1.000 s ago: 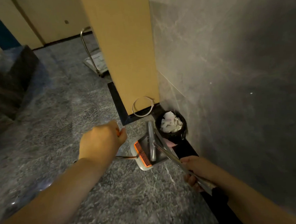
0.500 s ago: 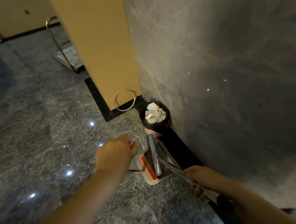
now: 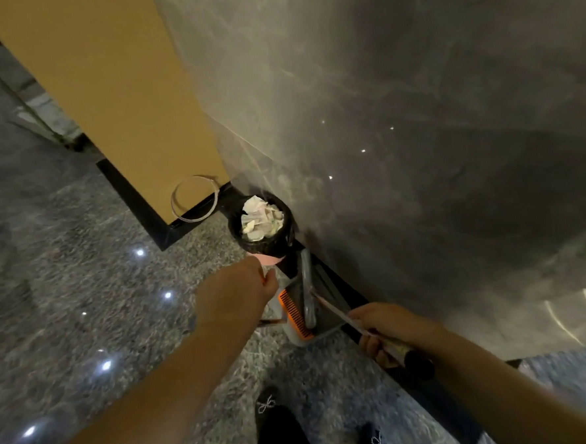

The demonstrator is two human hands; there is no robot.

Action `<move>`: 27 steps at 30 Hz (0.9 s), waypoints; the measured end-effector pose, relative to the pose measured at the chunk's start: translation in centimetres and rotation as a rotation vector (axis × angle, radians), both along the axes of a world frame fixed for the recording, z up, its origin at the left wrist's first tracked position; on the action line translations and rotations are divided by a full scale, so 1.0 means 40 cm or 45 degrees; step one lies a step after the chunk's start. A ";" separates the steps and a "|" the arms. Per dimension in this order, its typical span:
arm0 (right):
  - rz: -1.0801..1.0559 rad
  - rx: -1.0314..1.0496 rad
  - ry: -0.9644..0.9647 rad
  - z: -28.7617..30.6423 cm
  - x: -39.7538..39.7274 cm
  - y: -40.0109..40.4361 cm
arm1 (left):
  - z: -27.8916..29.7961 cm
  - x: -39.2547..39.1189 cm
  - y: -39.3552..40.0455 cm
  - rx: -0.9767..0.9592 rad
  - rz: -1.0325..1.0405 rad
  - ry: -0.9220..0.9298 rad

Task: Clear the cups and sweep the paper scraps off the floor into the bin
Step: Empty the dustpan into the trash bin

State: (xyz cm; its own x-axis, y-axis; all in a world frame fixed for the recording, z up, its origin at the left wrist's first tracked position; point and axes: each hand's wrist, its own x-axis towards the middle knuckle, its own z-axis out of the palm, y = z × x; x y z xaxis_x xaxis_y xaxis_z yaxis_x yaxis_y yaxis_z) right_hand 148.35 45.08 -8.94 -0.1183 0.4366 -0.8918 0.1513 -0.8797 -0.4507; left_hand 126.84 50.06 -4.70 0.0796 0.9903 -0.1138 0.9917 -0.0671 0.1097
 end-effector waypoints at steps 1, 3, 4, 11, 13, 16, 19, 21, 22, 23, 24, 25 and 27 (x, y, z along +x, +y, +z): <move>-0.098 0.002 0.066 0.003 -0.002 0.003 | -0.005 0.000 0.018 -0.011 -0.018 -0.010; -0.311 0.052 0.212 0.013 -0.020 0.011 | -0.013 -0.005 0.072 -0.024 -0.100 0.001; -0.382 0.102 0.256 0.019 -0.031 0.015 | -0.017 -0.009 0.095 -0.029 -0.133 0.006; -0.663 0.442 0.402 0.044 -0.163 0.123 | -0.017 -0.047 0.238 -0.041 -0.364 0.134; -0.671 0.515 0.397 0.042 -0.191 0.146 | -0.020 -0.056 0.275 -0.035 -0.407 0.154; -0.596 0.713 0.330 0.039 -0.214 0.156 | -0.036 -0.064 0.310 -0.017 -0.493 0.171; -0.665 0.777 0.073 0.055 -0.229 0.172 | -0.053 -0.063 0.329 -0.010 -0.549 0.166; -0.696 0.791 -0.107 0.051 -0.220 0.180 | -0.064 -0.056 0.337 -0.036 -0.578 0.129; -0.671 0.811 -0.204 0.046 -0.211 0.180 | -0.069 -0.050 0.340 -0.054 -0.595 0.114; -0.608 0.838 -0.332 0.042 -0.201 0.178 | -0.074 -0.044 0.342 -0.069 -0.605 0.104; -0.516 0.857 -0.487 0.034 -0.187 0.175 | -0.079 -0.039 0.343 -0.086 -0.613 0.090; -0.426 0.855 -0.633 0.026 -0.170 0.171 | -0.084 -0.030 0.346 -0.104 -0.621 0.067; -0.300 0.857 -0.884 0.017 -0.144 0.169 | -0.093 -0.019 0.347 -0.134 -0.627 0.012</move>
State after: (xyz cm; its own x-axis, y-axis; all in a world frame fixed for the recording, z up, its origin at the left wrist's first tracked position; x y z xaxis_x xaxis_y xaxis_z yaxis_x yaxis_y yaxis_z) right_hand 142.59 51.84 -8.26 0.4907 0.8224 -0.2879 0.4255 -0.5145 -0.7445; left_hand 126.09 63.94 -8.43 0.5329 0.8187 -0.2140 0.8462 -0.5163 0.1319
